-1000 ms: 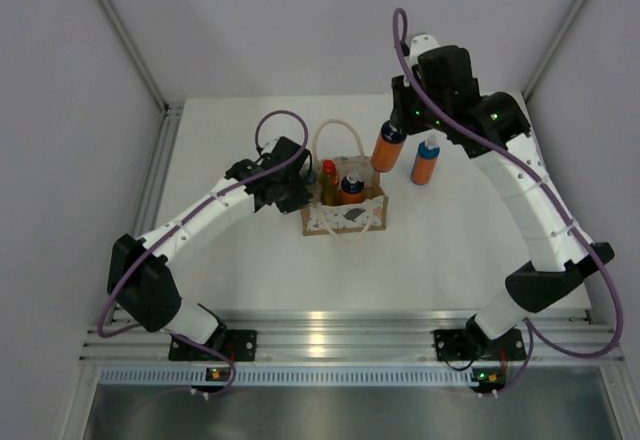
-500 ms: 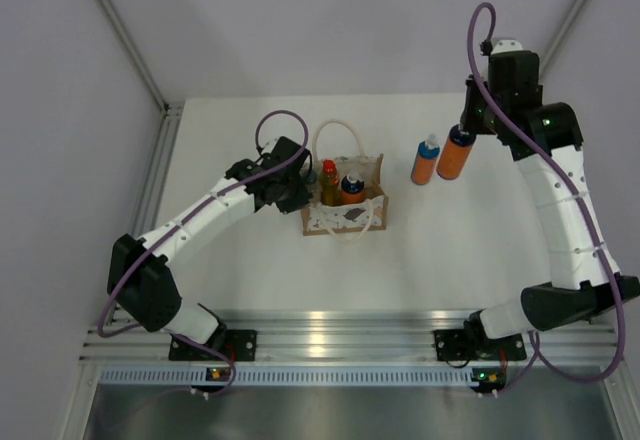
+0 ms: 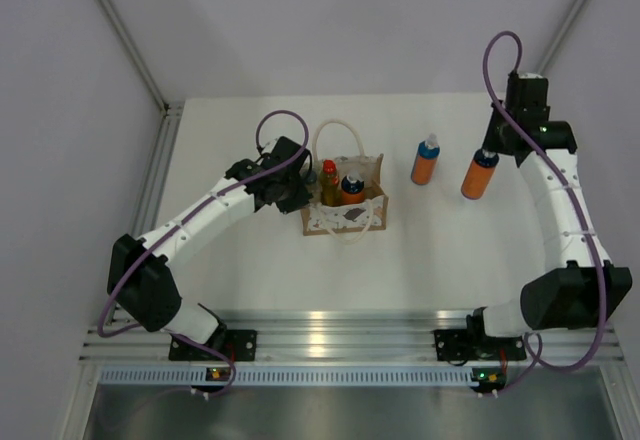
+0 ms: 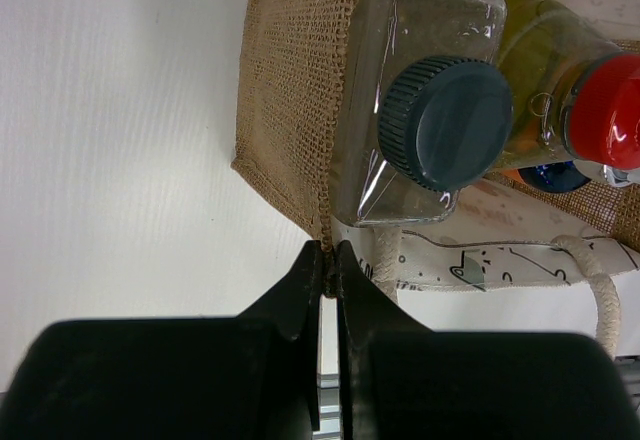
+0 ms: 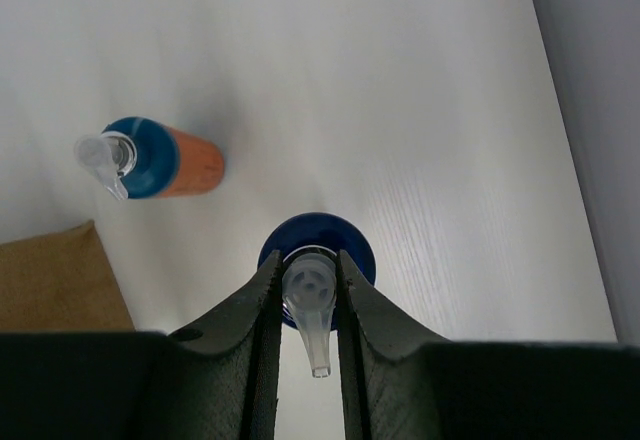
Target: Take the personal care products out of the canvas bag
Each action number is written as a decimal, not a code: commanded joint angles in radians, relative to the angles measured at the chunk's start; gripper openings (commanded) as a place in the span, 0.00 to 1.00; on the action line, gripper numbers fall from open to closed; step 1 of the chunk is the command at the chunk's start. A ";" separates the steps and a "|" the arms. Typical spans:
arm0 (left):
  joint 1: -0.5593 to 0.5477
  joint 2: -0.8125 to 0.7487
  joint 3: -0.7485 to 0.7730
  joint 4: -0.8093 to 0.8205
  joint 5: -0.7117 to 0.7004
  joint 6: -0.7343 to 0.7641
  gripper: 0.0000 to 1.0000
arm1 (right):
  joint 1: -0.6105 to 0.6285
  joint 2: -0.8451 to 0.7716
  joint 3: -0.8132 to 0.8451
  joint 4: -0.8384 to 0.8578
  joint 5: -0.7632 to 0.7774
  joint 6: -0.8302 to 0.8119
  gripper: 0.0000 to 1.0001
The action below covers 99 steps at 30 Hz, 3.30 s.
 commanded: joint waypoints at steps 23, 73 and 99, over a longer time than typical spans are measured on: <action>-0.001 -0.032 -0.005 -0.015 0.035 0.033 0.00 | -0.056 0.293 0.039 0.309 -0.004 0.021 0.29; -0.001 -0.003 0.009 -0.017 0.033 0.045 0.00 | 0.711 0.373 0.179 0.080 -0.065 -0.047 0.36; -0.001 -0.006 0.010 -0.015 0.032 0.048 0.00 | 0.711 0.404 0.133 0.080 -0.064 -0.050 0.18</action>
